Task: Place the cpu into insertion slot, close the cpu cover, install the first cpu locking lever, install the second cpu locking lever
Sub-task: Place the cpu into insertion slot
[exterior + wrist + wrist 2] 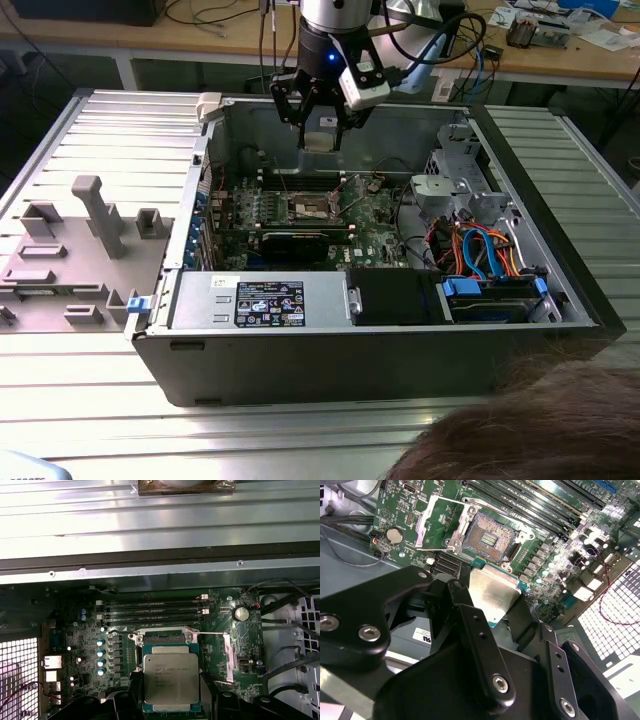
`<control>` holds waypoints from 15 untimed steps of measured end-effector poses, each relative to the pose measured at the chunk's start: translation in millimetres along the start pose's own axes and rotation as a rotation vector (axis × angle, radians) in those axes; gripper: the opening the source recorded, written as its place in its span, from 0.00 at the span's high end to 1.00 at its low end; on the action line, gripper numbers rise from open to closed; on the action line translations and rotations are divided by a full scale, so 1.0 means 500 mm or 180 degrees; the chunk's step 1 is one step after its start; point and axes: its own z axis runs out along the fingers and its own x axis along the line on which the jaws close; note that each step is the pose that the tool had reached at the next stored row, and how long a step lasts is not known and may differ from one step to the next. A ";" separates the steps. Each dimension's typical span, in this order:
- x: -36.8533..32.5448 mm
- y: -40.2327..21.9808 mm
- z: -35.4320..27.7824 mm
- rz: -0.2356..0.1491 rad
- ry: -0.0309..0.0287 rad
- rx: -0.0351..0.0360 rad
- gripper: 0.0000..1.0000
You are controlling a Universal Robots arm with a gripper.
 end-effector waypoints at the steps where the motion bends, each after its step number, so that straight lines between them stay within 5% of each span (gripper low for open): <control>1: 0.000 0.000 0.000 0.0004 0.0000 0.0000 0.46; 15: 0.000 0.000 0.000 0.0095 -0.0007 -0.0002 0.46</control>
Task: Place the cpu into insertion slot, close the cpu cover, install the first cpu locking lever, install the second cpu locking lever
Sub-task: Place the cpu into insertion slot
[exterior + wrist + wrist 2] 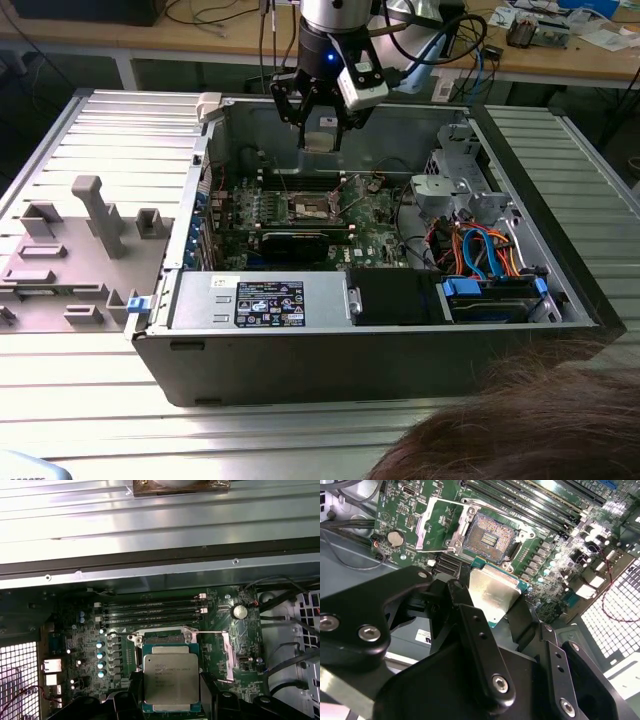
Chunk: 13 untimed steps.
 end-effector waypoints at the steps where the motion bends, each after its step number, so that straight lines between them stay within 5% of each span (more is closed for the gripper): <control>1: 0.000 0.000 0.000 0.0005 0.0000 0.0000 0.46; 13: 0.000 0.000 0.000 0.0092 -0.0007 -0.0002 0.46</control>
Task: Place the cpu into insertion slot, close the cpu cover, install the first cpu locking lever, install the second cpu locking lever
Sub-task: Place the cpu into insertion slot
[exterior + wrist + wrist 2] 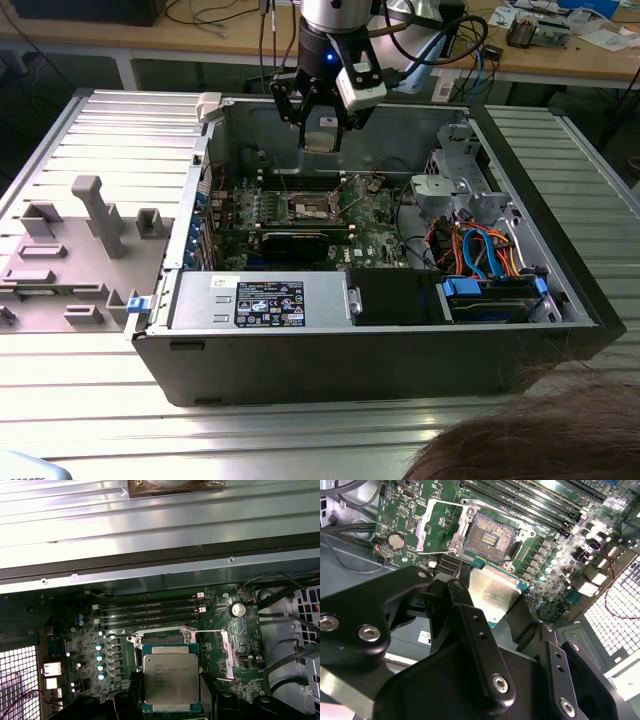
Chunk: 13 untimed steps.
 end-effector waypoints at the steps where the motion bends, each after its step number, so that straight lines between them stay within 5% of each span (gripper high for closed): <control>1: 0.000 0.000 0.000 0.0005 0.0000 0.0000 0.46; 13: 0.000 0.000 0.000 0.0075 -0.0006 -0.0001 0.46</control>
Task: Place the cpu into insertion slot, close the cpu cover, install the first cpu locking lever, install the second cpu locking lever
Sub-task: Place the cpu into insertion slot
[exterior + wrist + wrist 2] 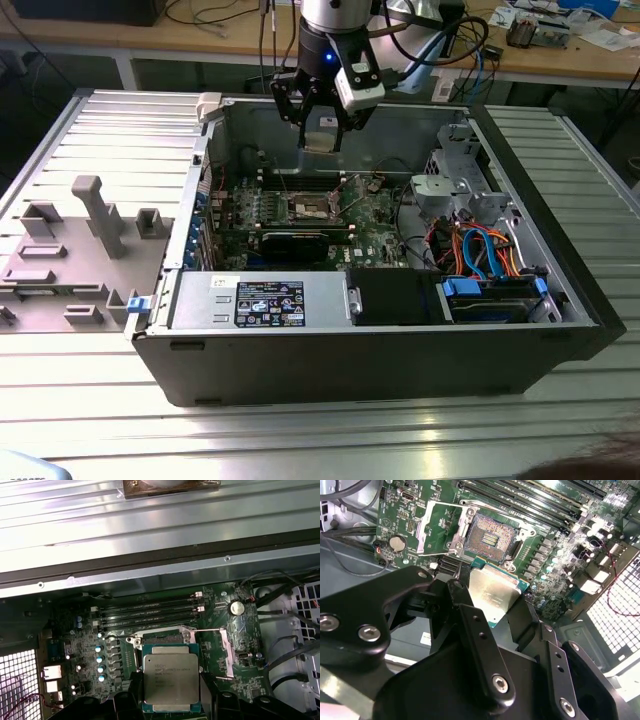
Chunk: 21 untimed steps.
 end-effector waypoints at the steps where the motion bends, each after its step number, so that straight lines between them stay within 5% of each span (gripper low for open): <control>1: 0.000 0.000 0.000 0.0002 0.0000 0.0000 0.46; 21: 0.000 0.000 0.000 0.0046 -0.0004 -0.0001 0.46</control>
